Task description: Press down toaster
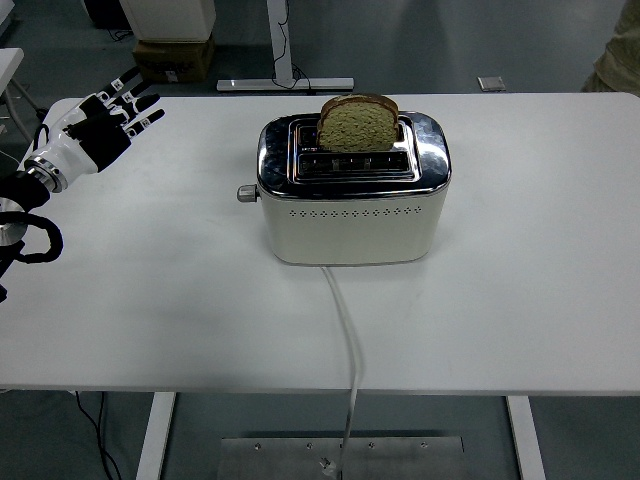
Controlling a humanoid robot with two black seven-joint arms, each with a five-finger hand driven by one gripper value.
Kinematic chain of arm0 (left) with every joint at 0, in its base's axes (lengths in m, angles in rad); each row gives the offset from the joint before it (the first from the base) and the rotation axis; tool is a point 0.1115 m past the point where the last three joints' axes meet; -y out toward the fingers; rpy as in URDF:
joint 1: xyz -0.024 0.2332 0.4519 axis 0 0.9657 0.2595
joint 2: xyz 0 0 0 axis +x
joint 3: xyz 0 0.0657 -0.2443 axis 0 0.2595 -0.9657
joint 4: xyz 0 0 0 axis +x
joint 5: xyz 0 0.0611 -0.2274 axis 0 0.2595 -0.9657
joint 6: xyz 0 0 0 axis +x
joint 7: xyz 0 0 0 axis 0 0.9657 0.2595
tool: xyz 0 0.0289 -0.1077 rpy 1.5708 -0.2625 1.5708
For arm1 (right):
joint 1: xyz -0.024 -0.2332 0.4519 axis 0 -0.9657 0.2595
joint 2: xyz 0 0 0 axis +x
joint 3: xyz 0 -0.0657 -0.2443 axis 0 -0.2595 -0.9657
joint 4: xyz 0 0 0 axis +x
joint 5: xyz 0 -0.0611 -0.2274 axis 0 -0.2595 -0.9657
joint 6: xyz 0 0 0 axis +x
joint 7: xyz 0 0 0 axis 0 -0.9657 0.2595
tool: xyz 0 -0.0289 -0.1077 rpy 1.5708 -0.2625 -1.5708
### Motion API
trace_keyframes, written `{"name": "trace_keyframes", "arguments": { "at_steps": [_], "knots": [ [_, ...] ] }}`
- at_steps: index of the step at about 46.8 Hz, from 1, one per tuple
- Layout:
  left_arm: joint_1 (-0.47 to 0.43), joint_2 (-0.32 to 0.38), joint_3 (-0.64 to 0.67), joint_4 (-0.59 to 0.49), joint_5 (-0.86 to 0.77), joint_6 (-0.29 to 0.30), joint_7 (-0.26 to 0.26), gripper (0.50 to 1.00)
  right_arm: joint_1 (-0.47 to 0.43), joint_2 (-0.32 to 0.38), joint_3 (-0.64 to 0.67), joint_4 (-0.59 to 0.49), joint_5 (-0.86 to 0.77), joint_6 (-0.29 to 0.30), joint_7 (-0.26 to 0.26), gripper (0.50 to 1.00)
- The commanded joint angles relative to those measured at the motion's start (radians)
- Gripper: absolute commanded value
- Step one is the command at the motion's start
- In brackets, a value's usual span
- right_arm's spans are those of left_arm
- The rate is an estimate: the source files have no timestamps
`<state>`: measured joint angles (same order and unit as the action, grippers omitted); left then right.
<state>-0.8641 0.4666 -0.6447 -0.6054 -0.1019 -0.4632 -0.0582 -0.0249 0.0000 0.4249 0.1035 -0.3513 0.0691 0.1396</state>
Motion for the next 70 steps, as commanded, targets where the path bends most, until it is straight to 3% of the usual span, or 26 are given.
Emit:
{"name": "trace_keyframes", "arguments": {
  "at_steps": [1,10,28,40,51,66,70],
  "knots": [
    [-0.001,0.007,0.000,-0.004,0.001,0.000,0.000,1.000,0.000,0.000,0.000,0.001,0.000,0.000,0.000,1.000],
    [-0.003,0.052,0.003,-0.049,0.005,0.003,0.003,1.000,0.000,0.000,0.000,0.001,0.000,0.000,0.000,1.000],
    [-0.015,0.277,0.010,-0.313,0.094,0.011,0.015,1.000,0.000,0.000,0.000,0.001,-0.002,0.000,0.000,1.000],
    [-0.039,0.406,0.010,-0.461,0.349,0.006,0.044,1.000,0.002,0.000,0.000,-0.001,0.000,0.000,0.000,1.000],
    [-0.087,0.471,0.022,-0.580,0.740,-0.009,0.072,1.000,0.002,0.000,0.000,0.001,-0.002,0.000,0.000,1.000],
    [-0.105,0.491,0.060,-0.671,1.082,-0.141,0.113,1.000,0.007,0.000,-0.002,-0.001,-0.002,0.000,0.000,1.000],
    [-0.108,0.488,0.080,-0.674,1.162,-0.148,0.113,1.000,0.007,0.000,-0.002,0.001,-0.002,0.000,0.000,1.000]
  ]
}}
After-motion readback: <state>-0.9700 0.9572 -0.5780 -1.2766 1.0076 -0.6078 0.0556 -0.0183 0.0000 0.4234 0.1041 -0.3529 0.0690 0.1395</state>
